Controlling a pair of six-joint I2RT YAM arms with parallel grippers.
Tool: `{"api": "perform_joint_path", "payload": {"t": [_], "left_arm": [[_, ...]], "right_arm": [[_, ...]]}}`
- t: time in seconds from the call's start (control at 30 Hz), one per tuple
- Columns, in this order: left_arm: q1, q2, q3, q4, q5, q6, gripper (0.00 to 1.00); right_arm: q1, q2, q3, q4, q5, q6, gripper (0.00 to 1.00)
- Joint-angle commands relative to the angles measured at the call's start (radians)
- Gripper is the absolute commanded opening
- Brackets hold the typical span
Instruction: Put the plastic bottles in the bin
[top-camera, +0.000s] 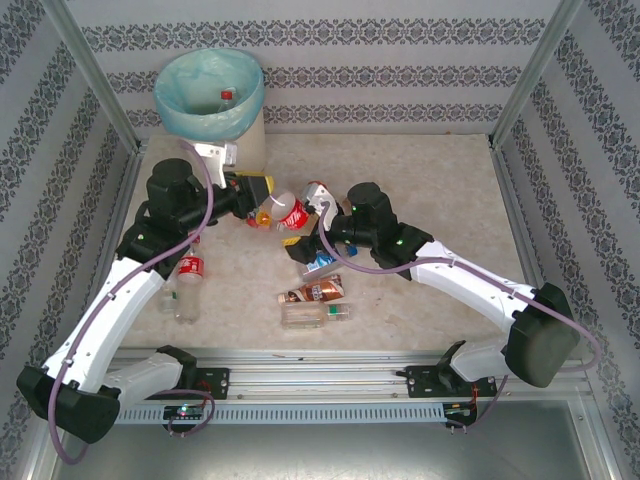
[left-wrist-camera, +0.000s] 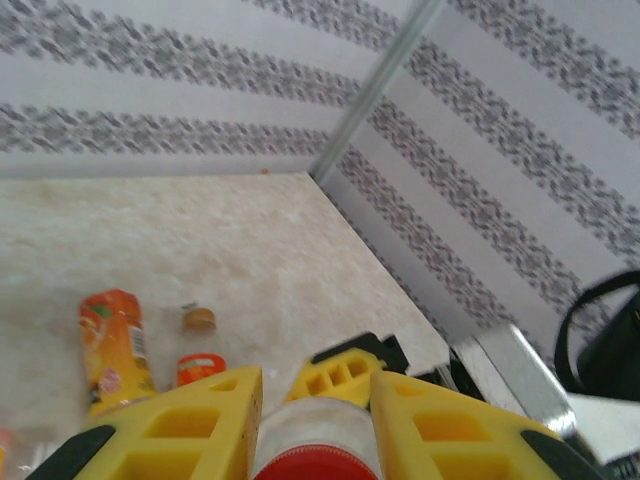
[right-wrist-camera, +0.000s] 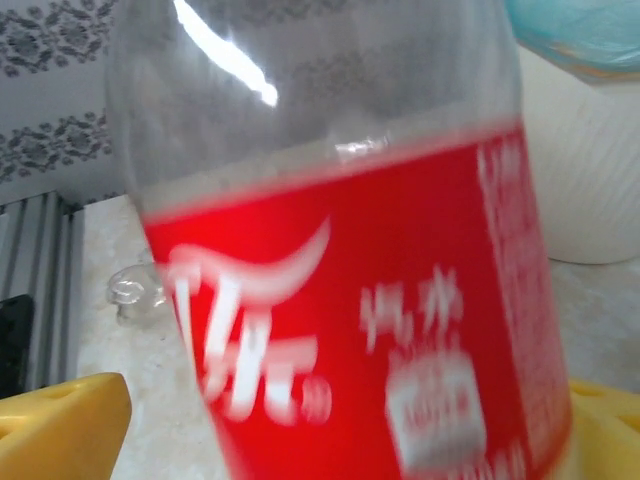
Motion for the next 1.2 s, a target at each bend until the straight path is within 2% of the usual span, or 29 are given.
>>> {"api": "perform_joint_path", "payload": {"t": [0.0, 0.13, 0.27, 0.37, 0.43, 0.57, 0.77, 0.87, 1.03, 1.17], "left_arm": [[-0.005, 0.024, 0.131, 0.043, -0.157, 0.012, 0.0], [-0.004, 0.085, 0.286, 0.017, -0.306, 0.066, 0.0], [0.001, 0.164, 0.429, 0.031, -0.503, 0.189, 0.0], [0.021, 0.24, 0.532, 0.065, -0.6, 0.274, 0.0], [0.037, 0.303, 0.607, 0.085, -0.657, 0.341, 0.0], [0.085, 0.479, 0.863, 0.006, -0.756, 0.416, 0.0], [0.179, 0.765, 1.251, -0.16, -0.775, 0.412, 0.0], [0.224, 0.909, 1.396, -0.214, -0.748, 0.385, 0.0], [0.266, 1.105, 1.543, -0.275, -0.729, 0.356, 0.0], [0.269, 1.161, 1.527, -0.297, -0.705, 0.351, 0.0]], "right_arm": [[-0.005, -0.039, -0.005, 0.001, 0.096, 0.028, 0.98], [-0.007, -0.089, -0.022, -0.019, 0.211, 0.038, 0.98], [-0.011, -0.171, -0.087, 0.006, 0.292, 0.003, 0.98], [-0.022, -0.205, -0.132, 0.007, 0.366, -0.02, 0.98], [-0.038, -0.216, -0.136, -0.024, 0.384, -0.016, 0.98], [-0.058, -0.25, -0.163, -0.045, 0.38, -0.005, 0.98], [-0.066, -0.28, -0.182, -0.07, 0.366, -0.008, 0.98], [-0.066, -0.289, -0.186, -0.085, 0.362, -0.003, 0.98], [-0.066, -0.286, -0.223, -0.066, 0.343, 0.022, 0.98], [-0.066, -0.274, -0.258, -0.058, 0.346, 0.066, 0.98]]}}
